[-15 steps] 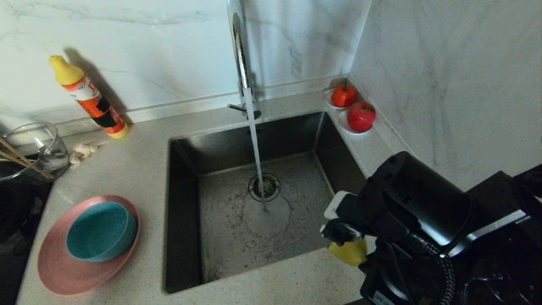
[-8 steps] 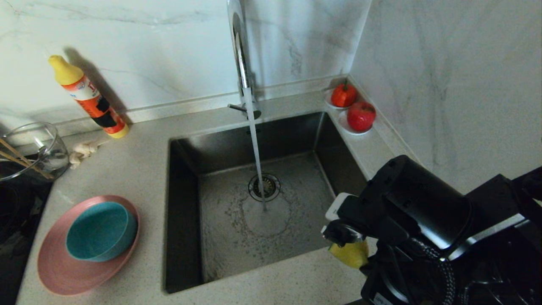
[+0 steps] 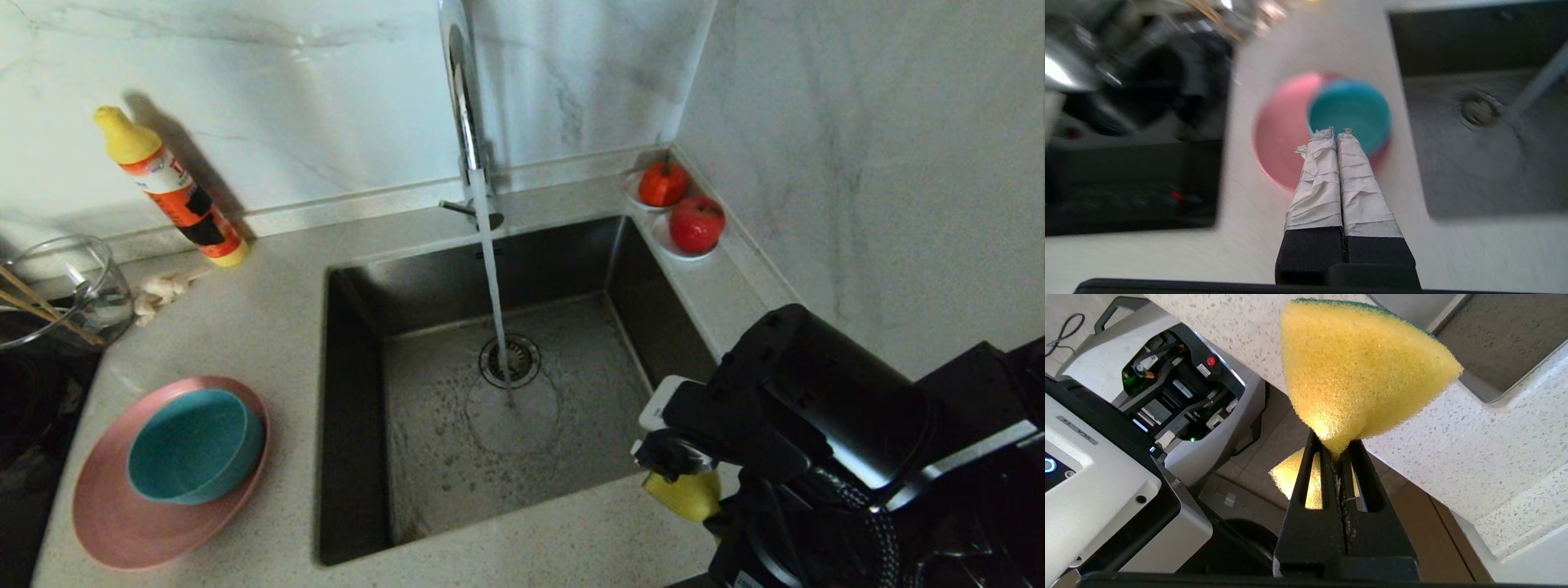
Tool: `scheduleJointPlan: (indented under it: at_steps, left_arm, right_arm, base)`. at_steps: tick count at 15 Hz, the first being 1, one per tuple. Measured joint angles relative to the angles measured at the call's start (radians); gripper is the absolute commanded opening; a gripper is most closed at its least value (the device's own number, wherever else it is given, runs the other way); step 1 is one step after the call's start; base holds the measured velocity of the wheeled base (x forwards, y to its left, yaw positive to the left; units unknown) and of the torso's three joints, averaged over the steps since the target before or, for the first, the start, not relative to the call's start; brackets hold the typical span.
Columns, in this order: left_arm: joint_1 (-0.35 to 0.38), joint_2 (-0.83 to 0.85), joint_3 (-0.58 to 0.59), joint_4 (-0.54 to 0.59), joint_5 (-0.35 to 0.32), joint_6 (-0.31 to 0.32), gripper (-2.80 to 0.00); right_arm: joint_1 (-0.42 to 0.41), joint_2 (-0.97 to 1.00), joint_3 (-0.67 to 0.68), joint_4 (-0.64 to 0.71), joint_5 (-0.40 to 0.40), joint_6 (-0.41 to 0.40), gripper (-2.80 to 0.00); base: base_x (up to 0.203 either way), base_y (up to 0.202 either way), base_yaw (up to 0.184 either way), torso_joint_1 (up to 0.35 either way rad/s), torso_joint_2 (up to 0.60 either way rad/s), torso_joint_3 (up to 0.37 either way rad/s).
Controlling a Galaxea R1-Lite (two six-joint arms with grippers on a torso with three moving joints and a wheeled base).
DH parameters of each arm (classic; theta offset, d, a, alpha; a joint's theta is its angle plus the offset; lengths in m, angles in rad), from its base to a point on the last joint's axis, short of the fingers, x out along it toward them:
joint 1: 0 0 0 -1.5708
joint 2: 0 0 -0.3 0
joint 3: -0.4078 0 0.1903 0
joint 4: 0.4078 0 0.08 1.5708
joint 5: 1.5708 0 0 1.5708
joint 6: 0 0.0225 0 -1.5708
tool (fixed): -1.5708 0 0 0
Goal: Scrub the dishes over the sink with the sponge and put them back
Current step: Pick up a bowl and the sponge
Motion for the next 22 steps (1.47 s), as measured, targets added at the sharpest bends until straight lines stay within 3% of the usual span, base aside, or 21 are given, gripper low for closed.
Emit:
scheduleJointPlan:
  at_steps: [4,7,10,13,18,22]
  left_arm:
    - [0.008,0.364,-0.196,0.000,0.152,-0.006,-2.80]
    - [0.061,0.639,-0.262,-0.005,0.182,-0.027,-2.80]
    - [0.141,0.883,-0.300,-0.010,0.110,-0.094,-2.80]
    - [0.218,1.034,-0.310,-0.011,0.015,-0.211,-2.80]
    - [0.268,1.111,-0.319,-0.013,-0.050,-0.263,-2.80]
    - [0.270,1.121,-0.323,-0.088,-0.133,-0.353,-2.80]
  right_arm:
    - [0.000,0.011,0.003,-0.002,0.003,0.000,-2.80]
    - [0.000,0.023,0.003,-0.018,0.003,-0.001,-2.80]
    - [0.000,0.030,0.006,-0.021,0.004,0.000,-2.80]
    - [0.001,0.032,0.006,-0.021,0.005,0.000,-2.80]
    - [0.001,0.025,0.006,-0.020,0.003,0.000,-2.80]
    - [0.001,0.020,0.010,-0.020,0.003,0.000,-2.80]
  base:
    - [0.000,0.000,0.000,0.000,0.00,0.000]
    - [0.000,0.000,0.000,0.000,0.00,0.000]
    - [0.000,0.000,0.000,0.000,0.00,0.000]
    - [0.000,0.000,0.000,0.000,0.00,0.000]
    - [0.000,0.000,0.000,0.000,0.00,0.000]
    - [0.000,0.000,0.000,0.000,0.00,0.000]
